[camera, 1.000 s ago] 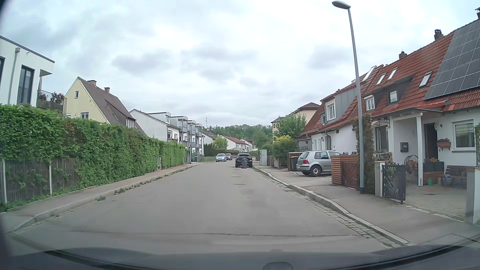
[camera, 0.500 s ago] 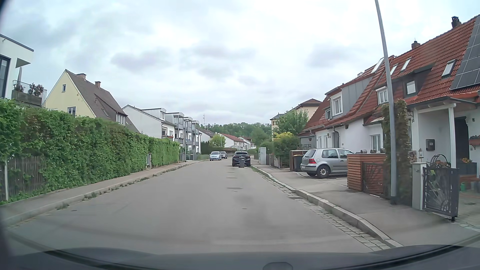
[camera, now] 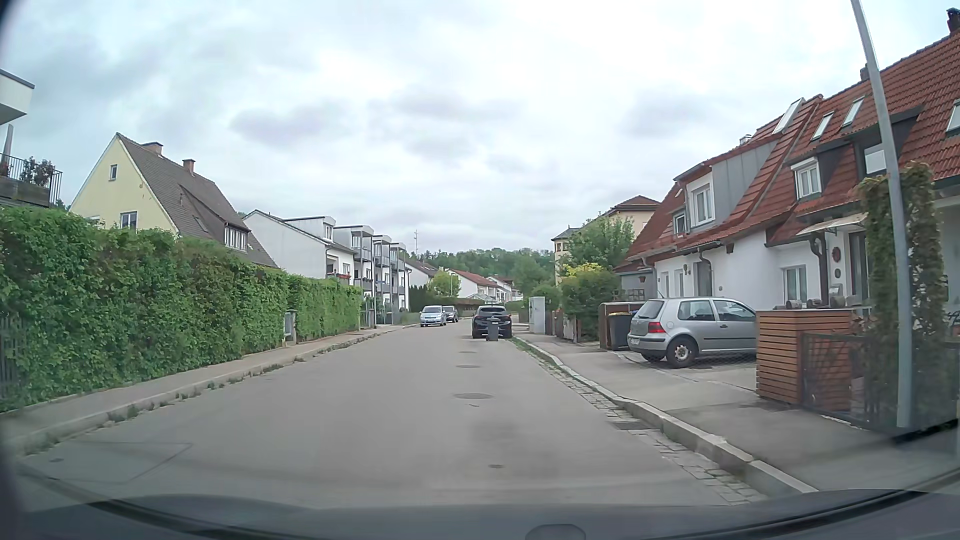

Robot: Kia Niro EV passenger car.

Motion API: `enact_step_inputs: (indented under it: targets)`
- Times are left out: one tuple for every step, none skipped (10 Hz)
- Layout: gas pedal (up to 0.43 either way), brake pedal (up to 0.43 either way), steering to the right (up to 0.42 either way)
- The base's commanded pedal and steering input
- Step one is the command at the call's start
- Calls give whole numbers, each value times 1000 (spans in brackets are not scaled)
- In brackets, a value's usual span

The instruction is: Follow the waypoints while adhering to traffic rules and regulations

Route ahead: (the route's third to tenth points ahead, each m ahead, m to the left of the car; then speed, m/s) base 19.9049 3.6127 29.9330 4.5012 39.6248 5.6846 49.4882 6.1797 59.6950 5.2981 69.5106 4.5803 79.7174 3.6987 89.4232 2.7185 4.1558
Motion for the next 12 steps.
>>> enact_step_inputs:
  targets:
    - [0, 0, -35]
    - [0, 0, -24]
    - [0, 0, -21]
    - [0, 0, -23]
    - [0, 0, -25]
    - [0, 0, -28]
    - [0, 0, -36]
    - [0, 0, -41]
    - [0, 0, -43]
    - [0, 0, -40]
    - [0, 0, -35]
    - [0, 0, -28]
